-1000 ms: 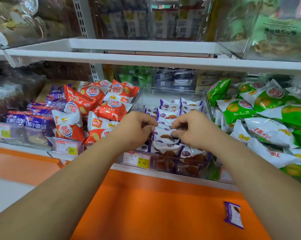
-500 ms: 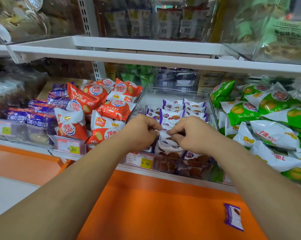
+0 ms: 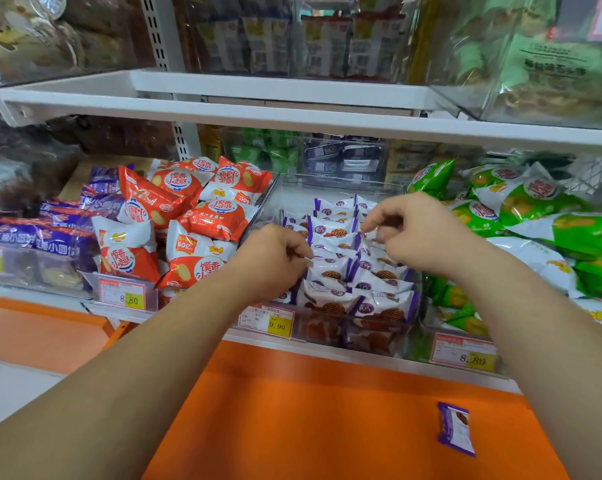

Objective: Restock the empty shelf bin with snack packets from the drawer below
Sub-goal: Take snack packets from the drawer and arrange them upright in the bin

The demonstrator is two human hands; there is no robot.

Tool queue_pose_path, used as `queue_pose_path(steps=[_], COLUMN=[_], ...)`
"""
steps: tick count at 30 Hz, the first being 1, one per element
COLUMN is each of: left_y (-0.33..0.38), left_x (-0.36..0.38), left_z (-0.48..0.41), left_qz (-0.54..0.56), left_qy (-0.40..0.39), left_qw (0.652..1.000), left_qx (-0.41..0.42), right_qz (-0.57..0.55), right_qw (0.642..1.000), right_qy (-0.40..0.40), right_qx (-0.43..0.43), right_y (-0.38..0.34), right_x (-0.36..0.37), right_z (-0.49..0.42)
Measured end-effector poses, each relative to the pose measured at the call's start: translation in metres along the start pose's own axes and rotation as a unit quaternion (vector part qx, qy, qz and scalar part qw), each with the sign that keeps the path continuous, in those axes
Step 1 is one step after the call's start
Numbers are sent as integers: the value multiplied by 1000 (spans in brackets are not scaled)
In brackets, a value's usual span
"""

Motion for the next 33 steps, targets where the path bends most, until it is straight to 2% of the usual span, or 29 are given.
queue_pose_path(steps=[6,11,14,19,23,25,28,33], left_y=[8,26,29,24,23,18,16,20], left_x=[-3,3,9,12,17,21,17,-22], left_z=[2,1,-4,-12,-15,-14,-8,7], left_qz=[51,37,-2,-6,-31,-18,12,10], left_qy=[18,36,12,-20,-13,-13,-33,-100], left_qw=[998,998,999,998,998,998,997,994], left_qx=[-24,-22,-36,-63,-59,-61,-67,-45], right_qz=[94,128,133,165,95,64,104,156], right_qw=[990,986,984,980,995,995,983,979], right_qy=[-100,-112,-119,-108,-26,-53,-130,-118], right_qx=[10,4,4,9,-25,-50,-79,-64], right_y=[2,4,5,3,-8,-14,-13,-4], right_x=[18,25,26,31,18,24,50,55], right_z=[10,9,9,9,4,6,12,14])
Point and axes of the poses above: each hand's wrist, its own z-axis away from the middle knuckle, its own x-axis out of the palm, y = z × x, the point moved 5 cm from there along -z, towards the middle knuckle, and after that the axes turned 6 degrees about -z, right-handed, at the moved point
